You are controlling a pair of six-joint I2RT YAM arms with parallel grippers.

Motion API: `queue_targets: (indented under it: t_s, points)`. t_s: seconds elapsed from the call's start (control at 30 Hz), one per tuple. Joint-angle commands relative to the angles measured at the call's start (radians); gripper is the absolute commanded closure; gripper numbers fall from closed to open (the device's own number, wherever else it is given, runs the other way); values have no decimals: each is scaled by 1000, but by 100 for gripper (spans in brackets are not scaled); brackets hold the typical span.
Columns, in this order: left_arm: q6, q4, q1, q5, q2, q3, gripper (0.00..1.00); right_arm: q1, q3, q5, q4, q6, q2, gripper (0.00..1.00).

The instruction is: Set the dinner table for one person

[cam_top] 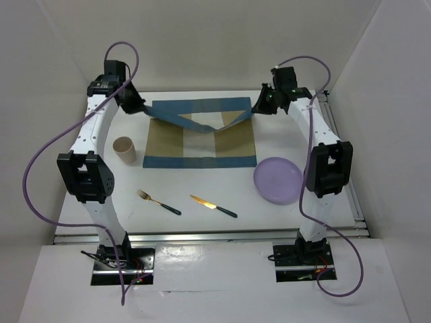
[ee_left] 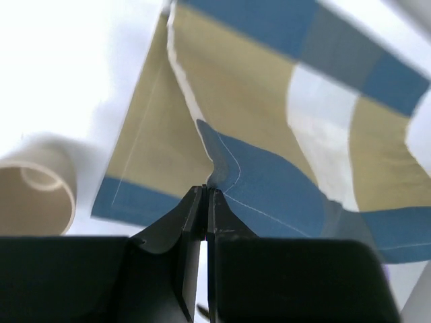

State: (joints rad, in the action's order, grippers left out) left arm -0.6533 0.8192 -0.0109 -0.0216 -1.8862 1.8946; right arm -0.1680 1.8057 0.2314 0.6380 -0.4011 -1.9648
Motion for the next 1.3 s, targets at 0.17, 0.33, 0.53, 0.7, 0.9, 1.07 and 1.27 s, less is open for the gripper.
queue_targets:
  t_s: [0.17,0.33,0.53,0.7,0.9,1.07,1.27]
  points:
    - [35,34,-11,-18,28,36,100,-19,-190,11,-24,25,138,100]
    - [35,-18,-11,-31,88,-267,100,-65,-397,14,-63,34,147,100]
    - [72,-43,-11,-63,90,-371,64,-74,-422,-79,-21,44,112,34]
    - [81,-43,-11,-72,119,-315,35,-74,-347,-107,-11,44,132,27]
    - [100,-23,34,-100,99,-273,48,-74,-315,-145,8,32,145,49]
    - [110,-35,92,-100,59,-295,48,-103,-328,-81,-34,21,149,74]
    - [101,-57,143,-55,-40,-305,47,-171,-316,-58,-43,-19,21,83]
